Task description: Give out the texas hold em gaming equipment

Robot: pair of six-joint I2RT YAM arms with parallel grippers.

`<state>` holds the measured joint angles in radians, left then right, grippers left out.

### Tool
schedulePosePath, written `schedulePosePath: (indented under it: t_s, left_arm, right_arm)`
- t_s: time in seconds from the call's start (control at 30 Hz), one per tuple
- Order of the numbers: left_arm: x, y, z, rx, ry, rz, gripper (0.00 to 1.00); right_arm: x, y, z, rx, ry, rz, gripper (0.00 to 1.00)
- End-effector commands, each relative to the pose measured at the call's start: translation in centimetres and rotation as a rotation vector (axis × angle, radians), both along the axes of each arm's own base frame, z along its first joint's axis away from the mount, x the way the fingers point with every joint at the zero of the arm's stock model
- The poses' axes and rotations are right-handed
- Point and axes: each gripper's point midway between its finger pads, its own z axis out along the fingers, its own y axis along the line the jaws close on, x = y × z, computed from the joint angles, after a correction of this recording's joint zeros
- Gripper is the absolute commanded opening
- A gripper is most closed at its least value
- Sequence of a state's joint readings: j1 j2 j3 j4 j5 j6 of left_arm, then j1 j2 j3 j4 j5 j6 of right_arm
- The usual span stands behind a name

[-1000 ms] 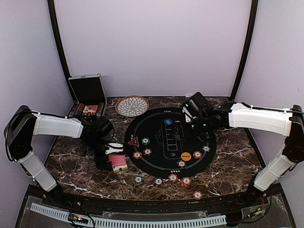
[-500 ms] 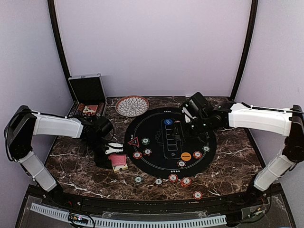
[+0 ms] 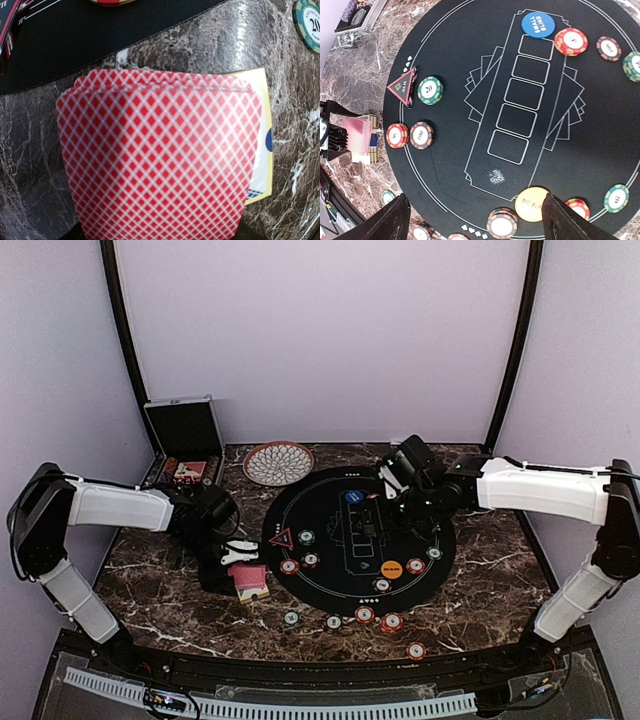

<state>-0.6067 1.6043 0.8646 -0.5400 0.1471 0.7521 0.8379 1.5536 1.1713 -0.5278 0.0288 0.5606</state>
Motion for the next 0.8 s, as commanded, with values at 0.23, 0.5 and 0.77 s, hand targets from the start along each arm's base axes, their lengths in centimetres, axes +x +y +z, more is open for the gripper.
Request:
schedulePosePath:
  t_s: [0.23, 0.5, 0.77]
  left_arm:
    - [0.8, 0.7, 0.3, -0.011, -0.096, 0.033, 0.24]
    - [0.5, 0.7, 0.1, -0.010, -0.076, 0.039, 0.08]
    - [0.5, -0.1, 2.0, -0.051, -0.056, 0.054, 0.00]
  right_arm:
    - [0.1, 1.6, -0.6, 0.037, 0.017, 0.020, 0.92]
    - [-0.2, 2.7, -0.9, 0.072, 0.042, 0.046, 0.91]
    - [-0.3, 3.9, -1.5, 0.100, 0.077, 0.074, 0.90]
